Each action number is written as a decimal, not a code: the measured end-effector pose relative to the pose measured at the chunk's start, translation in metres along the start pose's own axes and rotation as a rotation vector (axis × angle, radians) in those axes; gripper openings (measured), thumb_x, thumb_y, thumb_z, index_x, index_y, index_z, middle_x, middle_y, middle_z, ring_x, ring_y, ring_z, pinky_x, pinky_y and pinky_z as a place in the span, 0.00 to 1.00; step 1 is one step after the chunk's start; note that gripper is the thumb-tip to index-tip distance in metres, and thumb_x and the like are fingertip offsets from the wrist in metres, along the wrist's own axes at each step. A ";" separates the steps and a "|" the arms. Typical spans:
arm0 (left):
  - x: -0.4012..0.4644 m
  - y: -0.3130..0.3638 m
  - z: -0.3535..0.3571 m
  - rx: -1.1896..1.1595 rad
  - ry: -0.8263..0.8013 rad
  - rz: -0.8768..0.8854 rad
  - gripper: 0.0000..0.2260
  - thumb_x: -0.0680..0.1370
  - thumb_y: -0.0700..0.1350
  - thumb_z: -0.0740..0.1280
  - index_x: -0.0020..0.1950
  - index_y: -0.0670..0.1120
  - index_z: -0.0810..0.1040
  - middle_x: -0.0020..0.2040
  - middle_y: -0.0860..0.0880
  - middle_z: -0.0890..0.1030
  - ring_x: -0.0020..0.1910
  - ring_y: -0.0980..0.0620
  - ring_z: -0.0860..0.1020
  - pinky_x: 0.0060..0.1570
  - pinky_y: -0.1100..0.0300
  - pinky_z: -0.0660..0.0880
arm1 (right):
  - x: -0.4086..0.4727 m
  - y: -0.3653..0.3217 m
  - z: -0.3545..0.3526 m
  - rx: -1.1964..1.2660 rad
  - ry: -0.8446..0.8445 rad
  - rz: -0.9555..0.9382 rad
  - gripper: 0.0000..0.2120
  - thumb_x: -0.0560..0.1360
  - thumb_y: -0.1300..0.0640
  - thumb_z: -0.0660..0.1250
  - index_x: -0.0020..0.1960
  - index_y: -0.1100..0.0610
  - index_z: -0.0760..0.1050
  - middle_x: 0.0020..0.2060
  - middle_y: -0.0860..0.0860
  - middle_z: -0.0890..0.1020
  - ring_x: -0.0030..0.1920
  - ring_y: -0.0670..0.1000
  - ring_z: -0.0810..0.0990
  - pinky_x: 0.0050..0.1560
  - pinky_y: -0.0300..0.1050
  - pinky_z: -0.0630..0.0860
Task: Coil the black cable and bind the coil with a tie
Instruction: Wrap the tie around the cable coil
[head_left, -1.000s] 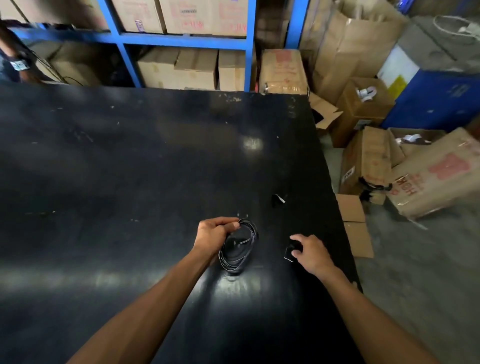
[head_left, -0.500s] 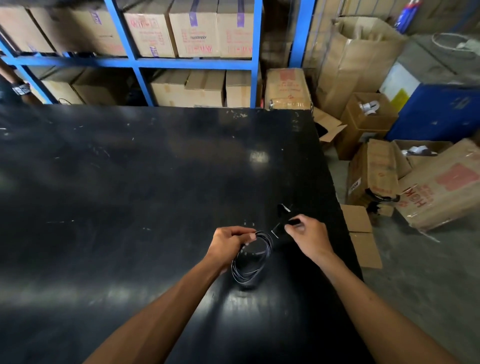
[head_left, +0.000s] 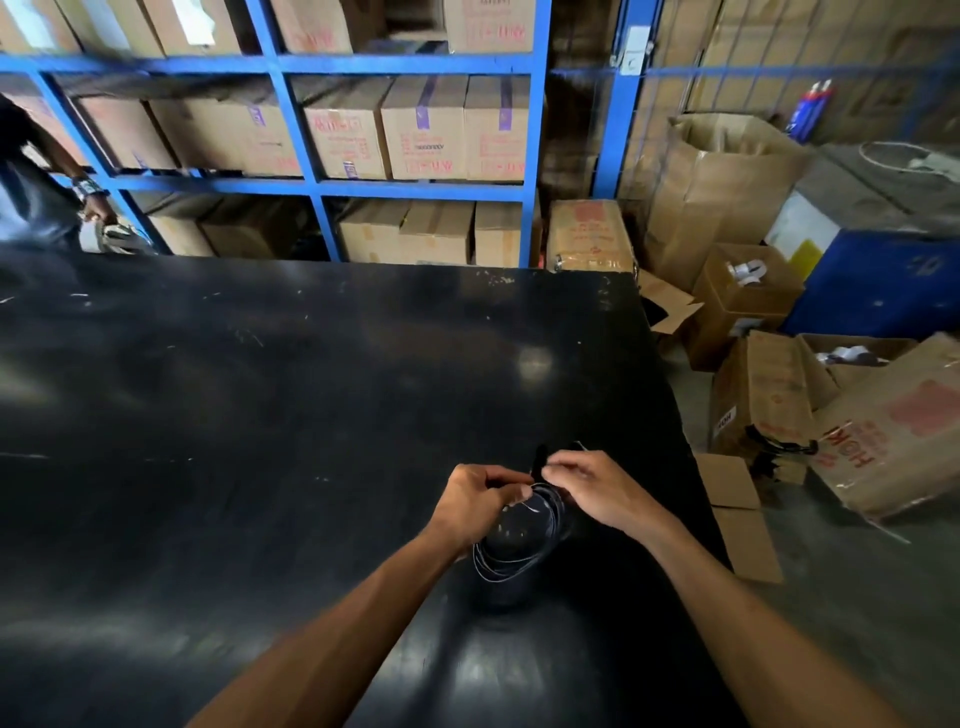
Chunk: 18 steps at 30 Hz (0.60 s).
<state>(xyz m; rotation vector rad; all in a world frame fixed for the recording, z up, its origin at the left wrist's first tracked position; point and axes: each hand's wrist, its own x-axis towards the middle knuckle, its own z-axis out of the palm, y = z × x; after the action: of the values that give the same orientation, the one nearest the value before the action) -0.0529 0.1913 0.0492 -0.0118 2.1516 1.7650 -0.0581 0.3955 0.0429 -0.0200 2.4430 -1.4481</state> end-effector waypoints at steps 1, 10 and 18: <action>-0.001 0.001 0.000 0.017 0.012 0.012 0.09 0.73 0.41 0.76 0.42 0.55 0.87 0.38 0.55 0.87 0.38 0.62 0.83 0.42 0.70 0.76 | -0.001 -0.003 0.001 -0.019 -0.016 -0.012 0.11 0.78 0.45 0.65 0.46 0.49 0.83 0.34 0.47 0.83 0.36 0.41 0.79 0.45 0.45 0.74; -0.004 0.011 -0.007 0.071 0.081 0.124 0.05 0.75 0.40 0.73 0.49 0.47 0.88 0.42 0.52 0.88 0.42 0.60 0.84 0.45 0.71 0.76 | -0.015 -0.013 0.017 0.213 0.012 -0.142 0.10 0.73 0.54 0.73 0.51 0.42 0.84 0.42 0.51 0.87 0.44 0.49 0.86 0.52 0.45 0.80; -0.002 0.015 -0.008 -0.061 0.131 0.071 0.09 0.74 0.39 0.75 0.54 0.44 0.82 0.44 0.48 0.84 0.36 0.57 0.81 0.41 0.65 0.79 | -0.018 -0.018 0.026 0.447 0.146 -0.118 0.14 0.78 0.68 0.70 0.54 0.50 0.84 0.38 0.53 0.87 0.38 0.50 0.86 0.46 0.39 0.80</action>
<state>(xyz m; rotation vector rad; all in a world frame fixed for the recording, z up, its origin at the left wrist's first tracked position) -0.0564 0.1859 0.0650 -0.0689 2.2134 1.9187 -0.0369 0.3670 0.0510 0.0400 2.1974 -2.0839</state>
